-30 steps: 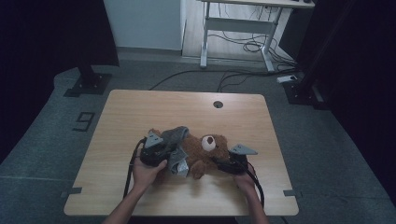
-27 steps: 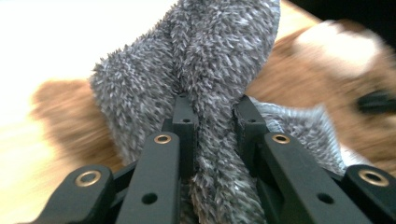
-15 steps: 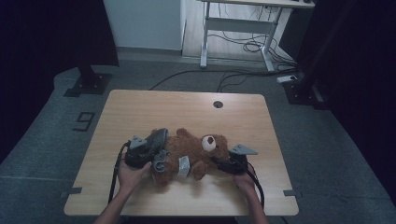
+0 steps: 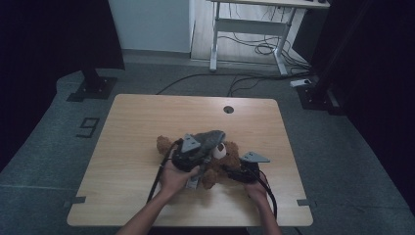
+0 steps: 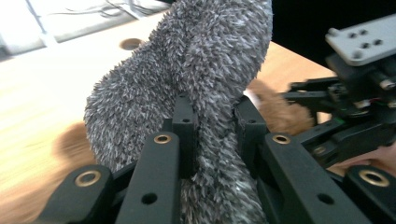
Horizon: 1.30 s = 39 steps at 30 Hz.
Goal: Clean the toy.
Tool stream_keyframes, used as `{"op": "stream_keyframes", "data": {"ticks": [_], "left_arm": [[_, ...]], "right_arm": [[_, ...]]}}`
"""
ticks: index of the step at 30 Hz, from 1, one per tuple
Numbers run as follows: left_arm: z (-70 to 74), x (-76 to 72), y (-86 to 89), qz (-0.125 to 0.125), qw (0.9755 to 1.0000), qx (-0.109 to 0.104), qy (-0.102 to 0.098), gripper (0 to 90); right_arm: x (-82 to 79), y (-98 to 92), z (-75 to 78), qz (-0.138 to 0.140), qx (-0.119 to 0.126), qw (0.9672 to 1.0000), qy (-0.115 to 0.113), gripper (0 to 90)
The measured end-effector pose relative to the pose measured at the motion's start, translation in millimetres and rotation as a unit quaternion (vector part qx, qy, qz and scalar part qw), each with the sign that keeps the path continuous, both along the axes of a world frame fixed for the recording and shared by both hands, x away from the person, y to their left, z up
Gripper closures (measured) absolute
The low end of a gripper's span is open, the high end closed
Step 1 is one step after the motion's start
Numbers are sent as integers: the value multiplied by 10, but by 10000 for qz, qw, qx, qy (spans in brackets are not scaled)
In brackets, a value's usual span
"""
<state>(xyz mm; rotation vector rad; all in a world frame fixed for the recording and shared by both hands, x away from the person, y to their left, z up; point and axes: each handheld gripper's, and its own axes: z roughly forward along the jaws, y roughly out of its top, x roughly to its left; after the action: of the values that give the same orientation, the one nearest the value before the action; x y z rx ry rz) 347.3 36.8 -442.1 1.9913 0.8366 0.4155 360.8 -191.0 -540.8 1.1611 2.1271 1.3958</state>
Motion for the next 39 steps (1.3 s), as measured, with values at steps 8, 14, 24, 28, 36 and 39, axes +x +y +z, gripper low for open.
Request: {"op": "stream_keyframes", "data": {"ticks": [8, 14, 24, 28, 36, 39], "left_arm": [[-207, 5, -265, -125, 9996, 261, 64, 743], [-307, 40, 71, 191, 9994, 44, 270, 743], [-246, -42, 551, 471, 9982, -347, 138, 744], [-234, -38, 733, 686, 9970, -353, 80, 742], [-366, 32, 1138, 1232, 9912, -403, 278, 739], [-486, 106, 1264, 1364, 9877, -495, 586, 740]], "right_arm": [[3, -12, -14, -2, 24, 10000, 34, 390], [-1, -8, -12, 6, -9, 10000, 5, 389], [-5, -3, -14, 17, 4, 10000, -22, 389], [-4, -3, -15, 7, 18, 10000, -15, 388], [-5, 1, -15, -3, 20, 10000, -19, 389], [-5, 2, -15, -7, 20, 10000, -15, 389]]}}
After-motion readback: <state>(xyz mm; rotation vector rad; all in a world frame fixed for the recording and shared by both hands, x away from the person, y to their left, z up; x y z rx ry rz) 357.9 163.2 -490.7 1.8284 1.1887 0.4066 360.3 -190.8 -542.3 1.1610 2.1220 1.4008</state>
